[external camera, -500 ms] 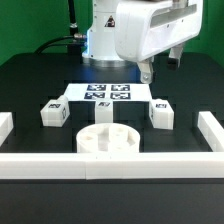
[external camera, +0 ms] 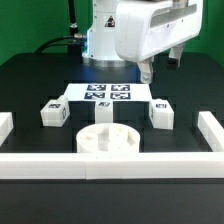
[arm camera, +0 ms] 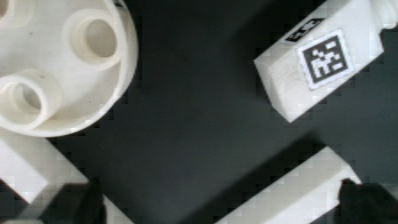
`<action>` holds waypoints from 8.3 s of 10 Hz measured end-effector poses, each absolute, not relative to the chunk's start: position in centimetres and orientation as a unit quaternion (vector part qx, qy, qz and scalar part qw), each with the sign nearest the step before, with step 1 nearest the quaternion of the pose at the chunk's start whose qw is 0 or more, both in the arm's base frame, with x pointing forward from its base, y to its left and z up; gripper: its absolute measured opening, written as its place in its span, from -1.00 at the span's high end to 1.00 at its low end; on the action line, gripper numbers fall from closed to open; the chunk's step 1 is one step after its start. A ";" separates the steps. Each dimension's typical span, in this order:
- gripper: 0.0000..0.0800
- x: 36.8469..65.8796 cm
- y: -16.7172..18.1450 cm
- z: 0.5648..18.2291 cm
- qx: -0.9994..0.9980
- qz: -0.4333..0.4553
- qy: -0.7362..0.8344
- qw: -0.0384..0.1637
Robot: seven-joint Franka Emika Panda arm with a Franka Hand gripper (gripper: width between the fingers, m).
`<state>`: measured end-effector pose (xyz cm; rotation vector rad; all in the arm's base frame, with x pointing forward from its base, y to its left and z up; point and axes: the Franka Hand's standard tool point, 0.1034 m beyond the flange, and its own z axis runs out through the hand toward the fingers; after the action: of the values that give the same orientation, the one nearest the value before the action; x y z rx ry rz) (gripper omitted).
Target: Assemble stool
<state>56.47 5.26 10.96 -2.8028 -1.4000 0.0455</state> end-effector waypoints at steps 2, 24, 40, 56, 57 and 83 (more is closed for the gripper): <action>-0.63 57.3 2.2 8.4 -0.878 0.006 -0.479 0.000; 0.20 57.6 -1.4 1.2 -0.875 0.011 -0.484 0.013; 0.20 58.6 10.2 1.3 -0.871 0.008 -0.491 0.019; -0.62 56.9 6.3 6.6 -0.907 0.021 -0.420 0.005; -0.62 56.9 6.2 6.5 -0.910 0.021 -0.414 0.005; -0.62 51.8 6.8 2.6 -0.913 0.407 0.015 0.023</action>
Offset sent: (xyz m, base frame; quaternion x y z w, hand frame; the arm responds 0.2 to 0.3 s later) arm 0.0321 -0.0274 -0.0391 0.0133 0.0429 -0.0368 0.9983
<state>51.81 6.78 2.59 -2.8274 0.0460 1.2611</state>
